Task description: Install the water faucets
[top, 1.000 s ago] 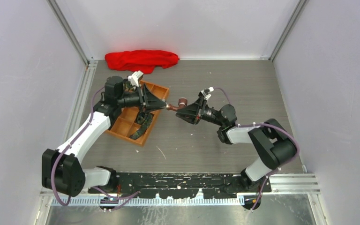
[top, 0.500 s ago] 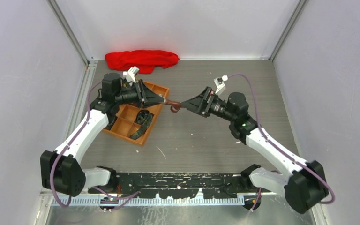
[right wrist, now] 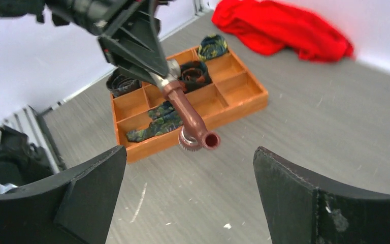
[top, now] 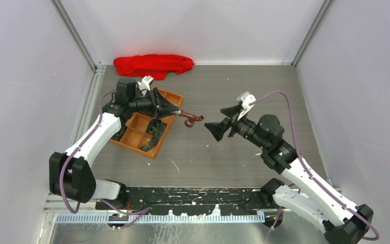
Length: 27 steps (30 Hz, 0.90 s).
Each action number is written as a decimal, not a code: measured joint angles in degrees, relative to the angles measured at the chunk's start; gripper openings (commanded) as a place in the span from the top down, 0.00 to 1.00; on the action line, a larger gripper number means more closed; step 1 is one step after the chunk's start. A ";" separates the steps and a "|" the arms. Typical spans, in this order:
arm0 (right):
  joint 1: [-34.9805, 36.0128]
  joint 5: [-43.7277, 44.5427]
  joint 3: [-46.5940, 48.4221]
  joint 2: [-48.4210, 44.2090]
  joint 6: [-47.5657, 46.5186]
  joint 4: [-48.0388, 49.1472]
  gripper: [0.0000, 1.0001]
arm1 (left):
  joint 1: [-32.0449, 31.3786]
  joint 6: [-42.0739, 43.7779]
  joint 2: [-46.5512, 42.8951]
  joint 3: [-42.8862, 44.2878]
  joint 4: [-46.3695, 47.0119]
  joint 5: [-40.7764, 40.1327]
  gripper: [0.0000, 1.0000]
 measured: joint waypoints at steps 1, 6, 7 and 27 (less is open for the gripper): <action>1.77 1.14 -0.35 -0.48 -2.62 1.01 0.00 | 0.00 0.02 -0.02 0.20 -0.74 -0.13 1.00; 14.75 10.78 2.16 5.05 -18.97 3.58 0.00 | 0.00 0.02 -0.24 0.94 -4.35 -0.70 1.00; 16.94 13.20 3.37 7.32 -21.66 3.76 0.00 | 0.00 0.04 -0.37 0.94 -4.79 -0.76 1.00; 2.62 -6.21 8.94 24.37 -14.14 3.28 0.23 | 0.00 -1.86 -3.54 -0.92 -2.75 3.52 1.00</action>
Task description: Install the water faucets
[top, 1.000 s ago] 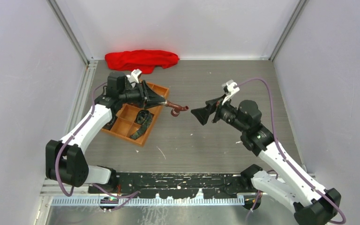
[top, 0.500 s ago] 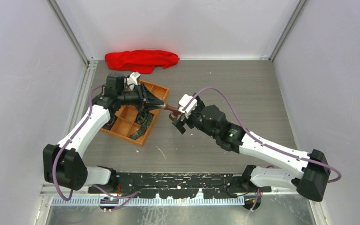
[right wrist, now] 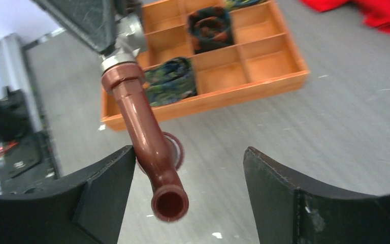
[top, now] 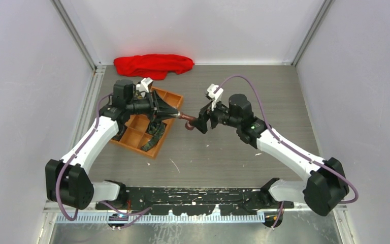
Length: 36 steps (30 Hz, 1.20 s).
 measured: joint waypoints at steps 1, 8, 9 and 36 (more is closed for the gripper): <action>-0.42 -3.32 0.04 1.11 1.22 0.22 0.28 | 0.00 -0.11 -0.02 0.00 0.31 0.31 1.00; -2.10 -17.05 -1.55 5.49 11.04 6.47 0.62 | 0.00 0.04 -0.02 0.00 0.74 1.27 1.00; -2.29 -18.25 -1.73 5.66 12.74 7.48 0.66 | 0.00 0.15 -0.02 0.00 0.74 1.38 1.00; -7.76 -30.84 -18.38 11.91 94.51 55.98 0.00 | -0.22 3.45 -3.02 -5.33 12.04 -1.46 1.00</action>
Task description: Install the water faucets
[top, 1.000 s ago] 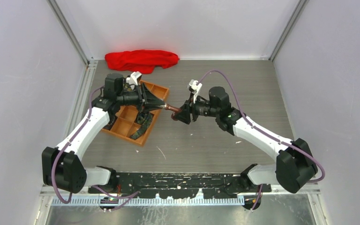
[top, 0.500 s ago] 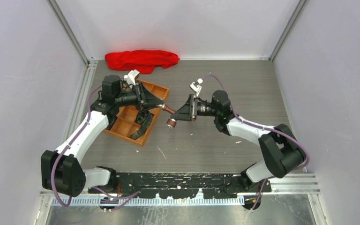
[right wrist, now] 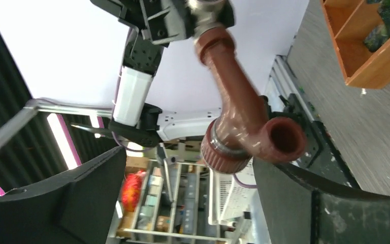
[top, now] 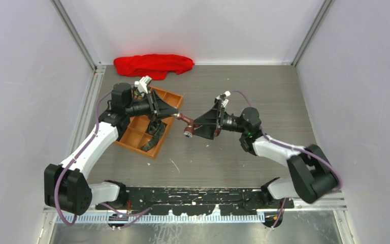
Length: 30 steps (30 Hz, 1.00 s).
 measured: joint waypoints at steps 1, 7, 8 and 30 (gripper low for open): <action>-0.55 -0.28 0.39 -3.37 -3.41 -5.84 0.00 | 0.00 0.02 0.00 0.02 -0.48 -0.33 1.00; -1.84 3.13 10.49 -13.68 -27.93 -38.42 0.00 | 0.02 -1.25 -0.98 0.02 -2.78 -2.78 1.00; -1.84 4.24 11.82 -14.49 -31.06 -41.72 0.00 | 0.02 -1.79 -1.33 0.02 -2.80 -3.10 1.00; 30.95 50.66 4.59 -34.25 -120.21 -54.51 0.00 | 0.11 -6.29 0.35 3.04 -7.26 -3.89 1.00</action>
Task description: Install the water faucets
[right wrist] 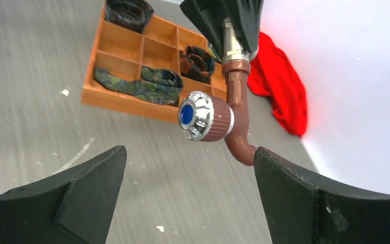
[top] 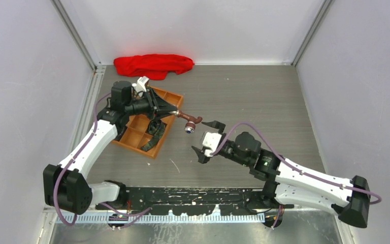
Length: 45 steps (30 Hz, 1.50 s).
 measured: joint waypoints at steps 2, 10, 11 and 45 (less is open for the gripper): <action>2.32 3.87 -0.48 2.34 -5.68 1.79 0.00 | 0.02 0.02 0.00 0.20 -0.04 0.00 1.00; 4.44 17.92 -2.29 14.78 -20.00 13.97 0.02 | 0.02 0.17 0.00 0.22 -0.90 0.00 1.00; 4.44 19.39 -2.56 15.93 -21.46 16.04 0.03 | 0.02 0.17 0.00 0.22 -0.94 0.00 1.00; -16.37 -16.96 0.52 22.32 21.33 24.65 0.56 | 0.98 -1.31 1.55 0.13 -3.91 -1.14 1.00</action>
